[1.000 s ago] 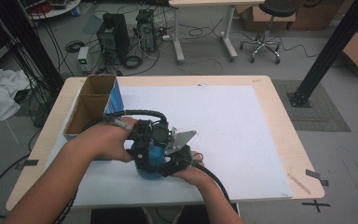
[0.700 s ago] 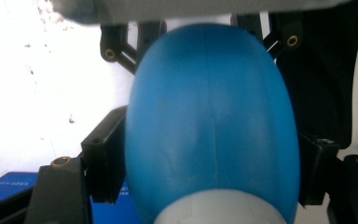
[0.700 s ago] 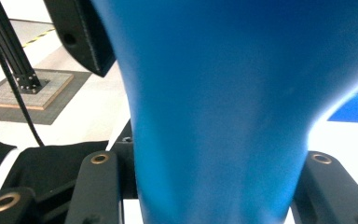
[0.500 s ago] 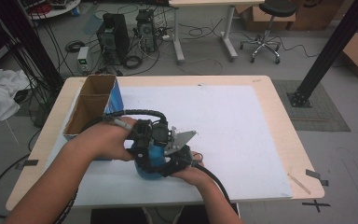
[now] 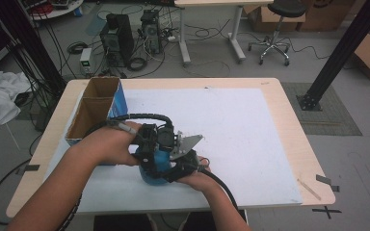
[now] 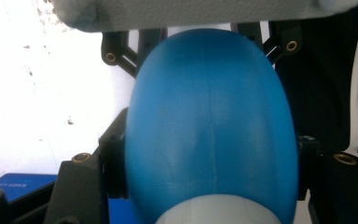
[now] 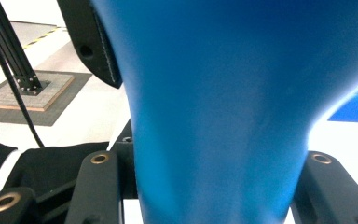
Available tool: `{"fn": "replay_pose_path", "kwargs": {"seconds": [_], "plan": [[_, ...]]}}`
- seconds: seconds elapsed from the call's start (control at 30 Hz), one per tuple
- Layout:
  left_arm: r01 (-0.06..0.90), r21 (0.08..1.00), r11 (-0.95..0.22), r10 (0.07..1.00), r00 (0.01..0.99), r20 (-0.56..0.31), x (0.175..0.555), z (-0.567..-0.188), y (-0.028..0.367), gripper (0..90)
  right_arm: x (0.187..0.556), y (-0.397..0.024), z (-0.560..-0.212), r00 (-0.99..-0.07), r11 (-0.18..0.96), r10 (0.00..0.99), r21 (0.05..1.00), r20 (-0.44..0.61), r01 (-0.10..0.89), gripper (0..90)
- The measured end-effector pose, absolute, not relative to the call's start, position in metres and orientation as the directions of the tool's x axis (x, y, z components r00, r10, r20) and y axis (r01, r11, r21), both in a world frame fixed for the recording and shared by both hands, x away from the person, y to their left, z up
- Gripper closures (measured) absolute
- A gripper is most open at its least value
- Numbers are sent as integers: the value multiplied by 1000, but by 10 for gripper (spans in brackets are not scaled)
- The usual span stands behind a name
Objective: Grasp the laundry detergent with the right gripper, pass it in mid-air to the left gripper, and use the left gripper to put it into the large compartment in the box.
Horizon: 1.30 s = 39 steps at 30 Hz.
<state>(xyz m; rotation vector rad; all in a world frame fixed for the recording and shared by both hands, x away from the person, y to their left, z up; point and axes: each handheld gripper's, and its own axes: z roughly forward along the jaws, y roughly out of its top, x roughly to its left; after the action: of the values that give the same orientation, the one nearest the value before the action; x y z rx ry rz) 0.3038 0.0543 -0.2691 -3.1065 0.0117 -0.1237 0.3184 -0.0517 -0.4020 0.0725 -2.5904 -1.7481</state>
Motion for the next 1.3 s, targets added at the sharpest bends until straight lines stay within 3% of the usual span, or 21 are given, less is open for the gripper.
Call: {"fn": "replay_pose_path", "kwargs": {"seconds": [1.0,1.2,1.3], "plan": [[4,-85,-996,-2,997,73,306,-269,45,386,319,-65,-399,-998,313,-45,950,36,21,418],[9,-82,-997,3,997,75,307,-267,46,386,319,-66,-399,-1000,339,-26,941,16,6,377],[6,-75,-997,0,997,76,307,-267,45,386,317,-65,-400,-1000,387,-9,922,22,17,300]]}}
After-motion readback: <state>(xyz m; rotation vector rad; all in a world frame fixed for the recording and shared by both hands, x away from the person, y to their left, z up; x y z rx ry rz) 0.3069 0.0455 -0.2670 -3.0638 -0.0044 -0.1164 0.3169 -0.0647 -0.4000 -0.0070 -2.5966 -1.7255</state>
